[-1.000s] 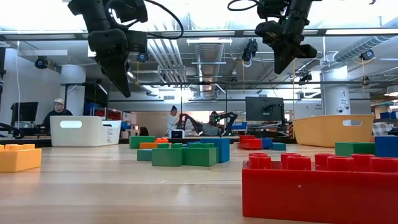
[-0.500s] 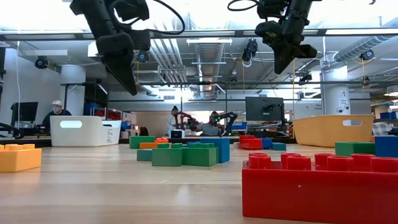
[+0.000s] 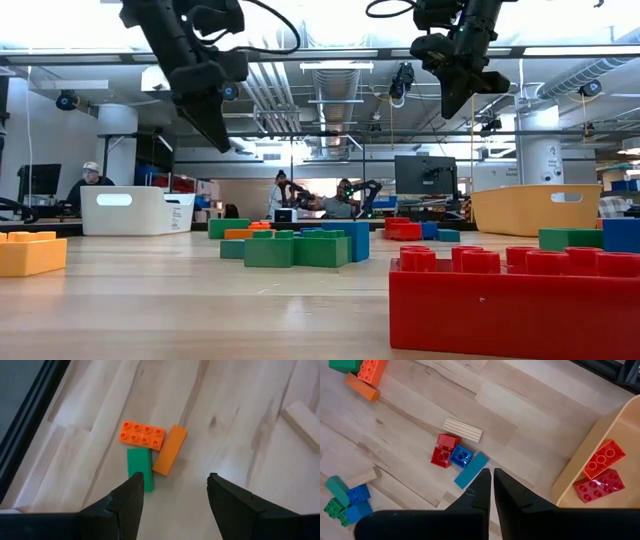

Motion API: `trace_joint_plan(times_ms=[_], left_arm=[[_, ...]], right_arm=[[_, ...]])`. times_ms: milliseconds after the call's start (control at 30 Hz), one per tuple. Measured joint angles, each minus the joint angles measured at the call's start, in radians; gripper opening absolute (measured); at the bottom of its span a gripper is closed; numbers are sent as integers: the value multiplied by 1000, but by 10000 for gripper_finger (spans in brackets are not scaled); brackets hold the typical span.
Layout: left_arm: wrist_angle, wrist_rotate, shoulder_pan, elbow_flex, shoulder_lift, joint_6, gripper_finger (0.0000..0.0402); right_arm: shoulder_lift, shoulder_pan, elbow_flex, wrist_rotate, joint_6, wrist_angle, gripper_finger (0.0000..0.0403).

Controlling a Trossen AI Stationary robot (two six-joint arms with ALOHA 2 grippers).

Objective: Sort blocks by size
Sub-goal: Put the top big orange block into the white bin

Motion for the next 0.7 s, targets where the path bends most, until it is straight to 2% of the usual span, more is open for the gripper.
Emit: trace_joint_plan(times_ms=[400, 567, 700], left_arm=[[87, 3, 30, 0, 156, 97, 194], [179, 114, 92, -17, 168, 131, 194], [174, 132, 141, -35, 156, 135, 194]], right_arm=[[0, 0, 0, 0, 0, 0, 13], [0, 0, 0, 0, 0, -1, 13], [0, 5, 0, 0, 0, -1, 13]])
